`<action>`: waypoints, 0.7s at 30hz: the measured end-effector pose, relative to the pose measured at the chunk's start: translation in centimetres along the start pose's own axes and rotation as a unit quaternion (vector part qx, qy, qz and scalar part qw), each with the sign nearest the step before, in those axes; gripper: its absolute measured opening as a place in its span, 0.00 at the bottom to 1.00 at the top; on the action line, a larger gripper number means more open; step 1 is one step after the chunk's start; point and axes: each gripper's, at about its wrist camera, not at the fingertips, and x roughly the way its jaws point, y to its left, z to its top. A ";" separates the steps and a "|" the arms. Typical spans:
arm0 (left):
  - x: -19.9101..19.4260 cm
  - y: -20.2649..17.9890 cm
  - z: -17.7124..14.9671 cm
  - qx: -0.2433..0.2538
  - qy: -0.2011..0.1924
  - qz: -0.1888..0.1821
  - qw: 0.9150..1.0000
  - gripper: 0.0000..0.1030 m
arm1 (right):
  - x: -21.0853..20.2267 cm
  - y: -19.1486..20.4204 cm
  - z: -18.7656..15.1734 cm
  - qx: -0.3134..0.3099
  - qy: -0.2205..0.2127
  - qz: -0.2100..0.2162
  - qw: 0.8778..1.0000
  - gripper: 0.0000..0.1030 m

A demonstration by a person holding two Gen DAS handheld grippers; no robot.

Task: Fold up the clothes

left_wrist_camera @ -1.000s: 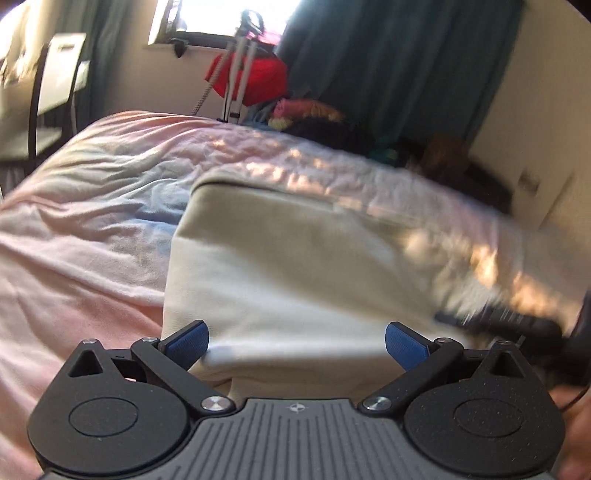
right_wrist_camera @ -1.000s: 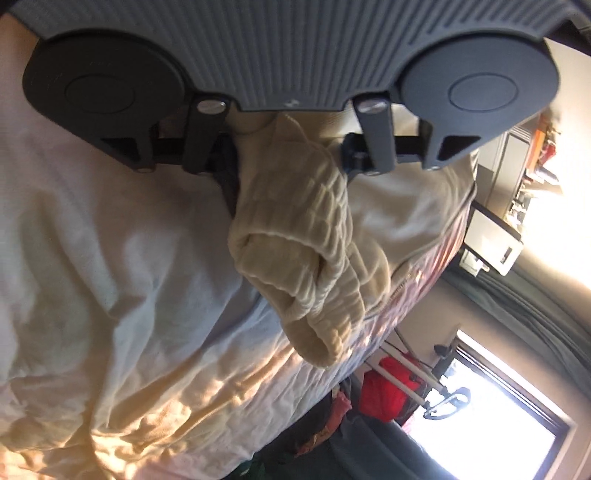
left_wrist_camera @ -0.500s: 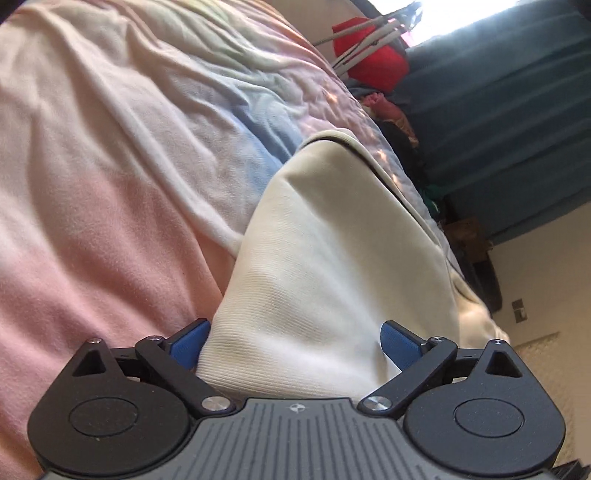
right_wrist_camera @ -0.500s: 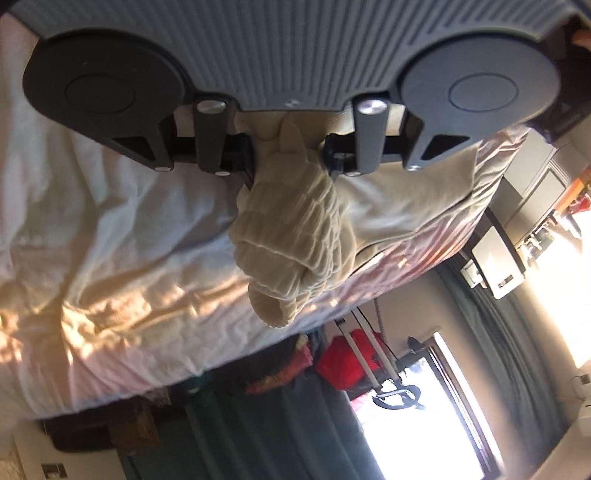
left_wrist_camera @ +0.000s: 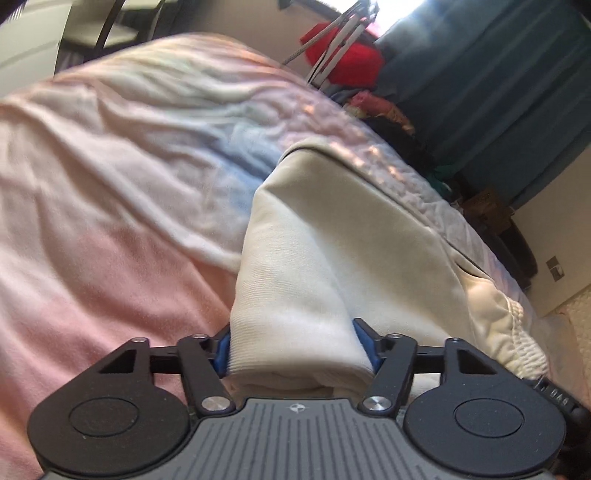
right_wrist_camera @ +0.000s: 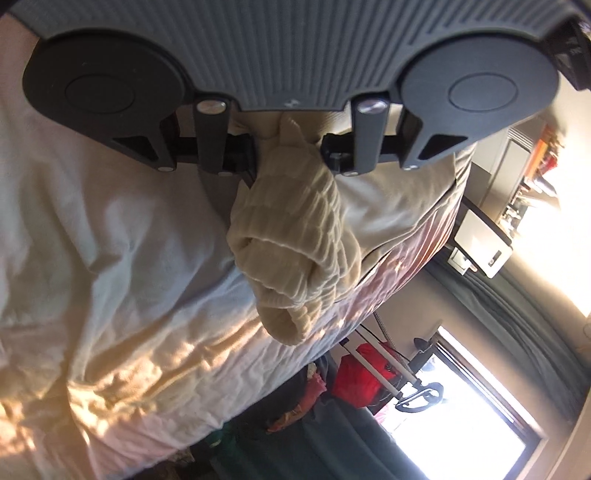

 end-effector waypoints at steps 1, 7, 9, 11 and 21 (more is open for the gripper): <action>-0.5 -0.3 0.0 0.005 -0.010 -0.001 1.000 0.56 | -0.4 0.0 0.3 0.011 -0.003 0.011 1.000 0.31; -3.7 -4.9 1.1 0.034 -0.062 -0.023 0.997 0.43 | -4.0 0.7 2.7 0.032 -0.013 0.038 0.999 0.28; -4.4 -7.4 1.7 0.041 -0.075 -0.040 0.996 0.41 | -5.3 0.7 4.1 0.034 -0.024 0.041 0.998 0.28; -4.7 -10.2 2.0 0.050 -0.085 -0.054 0.994 0.40 | -6.5 0.2 6.0 0.043 -0.035 0.044 0.998 0.28; 6.5 -29.3 5.3 0.112 -0.048 -0.099 0.987 0.36 | -9.6 -5.6 20.6 0.036 -0.114 -0.010 0.993 0.28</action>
